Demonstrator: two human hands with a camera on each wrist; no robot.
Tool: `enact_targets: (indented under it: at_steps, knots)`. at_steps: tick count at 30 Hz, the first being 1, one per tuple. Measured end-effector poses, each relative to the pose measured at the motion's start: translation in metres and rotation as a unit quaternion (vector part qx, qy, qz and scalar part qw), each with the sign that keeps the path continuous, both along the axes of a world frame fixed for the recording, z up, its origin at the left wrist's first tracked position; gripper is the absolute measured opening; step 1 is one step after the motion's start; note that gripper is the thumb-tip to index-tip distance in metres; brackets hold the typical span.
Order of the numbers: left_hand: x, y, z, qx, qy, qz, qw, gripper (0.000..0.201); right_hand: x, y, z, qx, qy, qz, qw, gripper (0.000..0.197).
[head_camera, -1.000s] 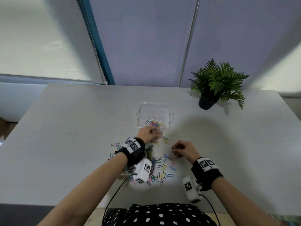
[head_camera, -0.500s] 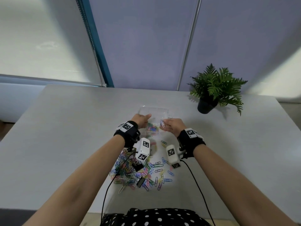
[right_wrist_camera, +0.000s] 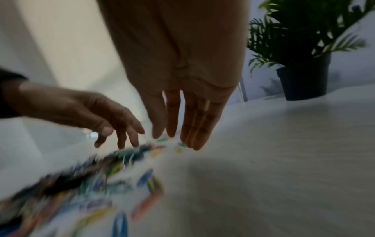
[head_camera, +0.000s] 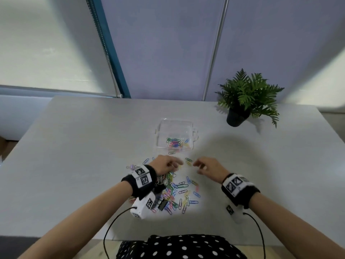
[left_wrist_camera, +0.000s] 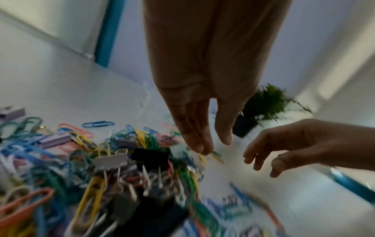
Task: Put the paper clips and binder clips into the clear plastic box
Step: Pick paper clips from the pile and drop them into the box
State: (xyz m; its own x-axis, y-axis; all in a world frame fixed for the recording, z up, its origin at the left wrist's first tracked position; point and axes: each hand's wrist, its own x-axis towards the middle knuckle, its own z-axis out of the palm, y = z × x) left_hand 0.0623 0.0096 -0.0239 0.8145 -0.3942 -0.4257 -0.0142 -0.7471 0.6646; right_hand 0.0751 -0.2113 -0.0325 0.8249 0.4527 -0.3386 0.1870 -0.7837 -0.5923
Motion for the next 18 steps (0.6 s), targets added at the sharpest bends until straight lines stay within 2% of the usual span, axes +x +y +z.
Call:
enact_targets:
  at_steps: [2, 5, 8, 11, 15, 18]
  knots:
    - [-0.012, -0.011, -0.009, 0.049, -0.025, -0.057, 0.997, 0.036, -0.020, -0.008, -0.009, -0.082, 0.025, 0.043, 0.995, 0.050]
    - [-0.027, -0.030, -0.027, 0.117, -0.052, -0.106, 0.986, 0.052, -0.044, -0.005, -0.017, -0.155, -0.010, 0.089, 0.984, 0.073]
    - [-0.037, -0.047, -0.037, 0.184, -0.096, -0.108, 0.972, 0.055, -0.059, 0.007, -0.024, -0.175, -0.041, 0.102, 0.978, 0.078]
    - [-0.039, -0.052, -0.043, 0.190, -0.120, -0.092, 0.970, 0.046, -0.064, 0.016, -0.031, -0.161, -0.044, 0.072, 0.983, 0.064]
    - [-0.037, -0.045, -0.042, 0.167, -0.140, -0.098, 0.971, 0.014, -0.055, 0.013, -0.038, -0.120, -0.041, 0.037, 0.991, 0.027]
    - [-0.033, -0.042, -0.038, 0.144, -0.129, -0.105, 0.976, 0.008, -0.051, 0.011, -0.039, -0.104, -0.048, 0.027, 0.993, 0.014]
